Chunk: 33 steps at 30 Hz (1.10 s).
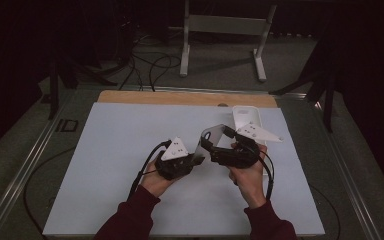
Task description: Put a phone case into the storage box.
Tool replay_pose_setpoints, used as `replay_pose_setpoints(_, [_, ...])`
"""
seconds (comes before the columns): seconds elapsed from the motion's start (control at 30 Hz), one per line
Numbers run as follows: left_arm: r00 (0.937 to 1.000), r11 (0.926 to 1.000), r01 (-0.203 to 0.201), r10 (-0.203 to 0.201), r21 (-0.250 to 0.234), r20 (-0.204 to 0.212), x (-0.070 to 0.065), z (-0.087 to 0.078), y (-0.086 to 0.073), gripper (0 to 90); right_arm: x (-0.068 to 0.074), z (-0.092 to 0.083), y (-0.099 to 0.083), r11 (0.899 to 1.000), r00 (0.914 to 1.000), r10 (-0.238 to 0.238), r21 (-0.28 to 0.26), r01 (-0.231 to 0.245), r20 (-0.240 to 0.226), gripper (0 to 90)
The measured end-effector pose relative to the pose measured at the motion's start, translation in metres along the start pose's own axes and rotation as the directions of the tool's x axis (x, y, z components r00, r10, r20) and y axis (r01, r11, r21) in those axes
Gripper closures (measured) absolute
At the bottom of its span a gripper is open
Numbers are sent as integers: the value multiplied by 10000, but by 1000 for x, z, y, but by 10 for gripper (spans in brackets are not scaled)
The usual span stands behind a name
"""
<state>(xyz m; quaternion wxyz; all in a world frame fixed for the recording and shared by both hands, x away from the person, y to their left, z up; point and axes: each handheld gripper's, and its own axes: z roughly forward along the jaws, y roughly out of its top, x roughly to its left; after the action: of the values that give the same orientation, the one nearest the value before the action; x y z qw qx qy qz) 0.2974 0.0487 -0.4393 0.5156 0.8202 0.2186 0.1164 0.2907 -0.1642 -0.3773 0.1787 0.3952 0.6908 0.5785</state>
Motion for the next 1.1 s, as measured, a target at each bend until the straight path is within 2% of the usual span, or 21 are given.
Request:
replay_pose_setpoints(0.13, [9999,10000,-9,10,-40,119,-2,1,0,808,1,2,-1,10000,9999,52,-80,-51,127,149])
replay_pose_setpoints(0.3, [9987,9995,229,-218,-232,455,-2,1,0,809,0,3,-1,9993,9995,248,-291,-243,174,152])
replay_pose_setpoints(0.53, [9989,9997,185,-178,-161,428,-1,2,0,808,2,3,-1,9994,9994,190,-285,-182,293,161])
replay_pose_setpoints(0.73, [9995,9999,31,-27,-135,324,-3,2,0,791,5,2,0,9997,9992,-81,-237,90,379,166])
replay_pose_setpoints(0.93, [9989,9999,105,-100,-106,454,-1,0,1,623,3,2,0,9998,9992,-122,-174,128,374,167])
replay_pose_setpoints(1.1, [9998,9999,150,-150,-56,96,1,-2,1,496,1,2,0,9998,9992,-95,-145,100,400,167])
